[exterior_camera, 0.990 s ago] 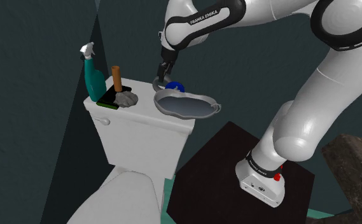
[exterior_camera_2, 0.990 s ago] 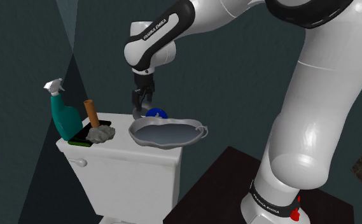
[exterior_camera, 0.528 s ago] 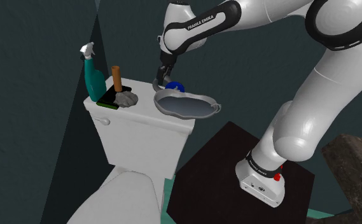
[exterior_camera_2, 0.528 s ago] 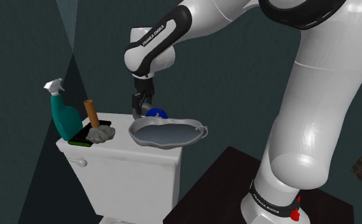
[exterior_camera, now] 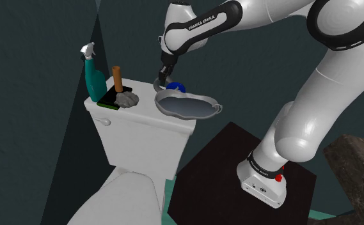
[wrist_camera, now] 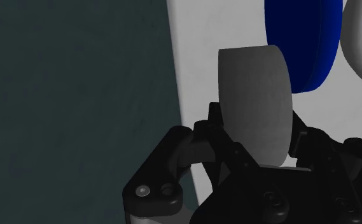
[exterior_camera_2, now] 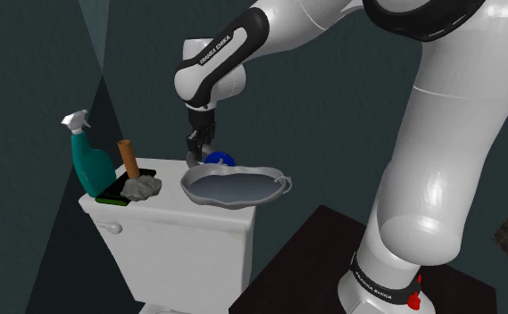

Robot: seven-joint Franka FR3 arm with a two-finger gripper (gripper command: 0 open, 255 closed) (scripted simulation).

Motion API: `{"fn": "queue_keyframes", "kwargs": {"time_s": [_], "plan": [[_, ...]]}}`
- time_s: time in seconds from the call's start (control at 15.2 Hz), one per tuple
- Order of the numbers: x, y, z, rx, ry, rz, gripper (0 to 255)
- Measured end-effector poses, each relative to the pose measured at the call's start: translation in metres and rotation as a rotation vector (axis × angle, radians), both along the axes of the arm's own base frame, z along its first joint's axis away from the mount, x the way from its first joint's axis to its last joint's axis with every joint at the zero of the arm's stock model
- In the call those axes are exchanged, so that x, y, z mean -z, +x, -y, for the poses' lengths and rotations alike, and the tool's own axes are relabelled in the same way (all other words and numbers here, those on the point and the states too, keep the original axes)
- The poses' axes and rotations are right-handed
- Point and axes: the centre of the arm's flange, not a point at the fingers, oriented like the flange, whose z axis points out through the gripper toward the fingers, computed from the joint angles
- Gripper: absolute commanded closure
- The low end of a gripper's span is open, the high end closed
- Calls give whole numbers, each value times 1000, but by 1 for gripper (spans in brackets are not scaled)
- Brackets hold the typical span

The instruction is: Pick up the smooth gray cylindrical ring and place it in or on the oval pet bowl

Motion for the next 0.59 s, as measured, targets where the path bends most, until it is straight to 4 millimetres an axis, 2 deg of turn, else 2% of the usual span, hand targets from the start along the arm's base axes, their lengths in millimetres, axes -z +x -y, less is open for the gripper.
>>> {"fn": "queue_keyframes", "kwargs": {"time_s": [0.4, 0.59], "plan": [[0, 0, 0, 0, 0, 0, 255], [-8, 0, 0, -1, 0, -8, 255]]}}
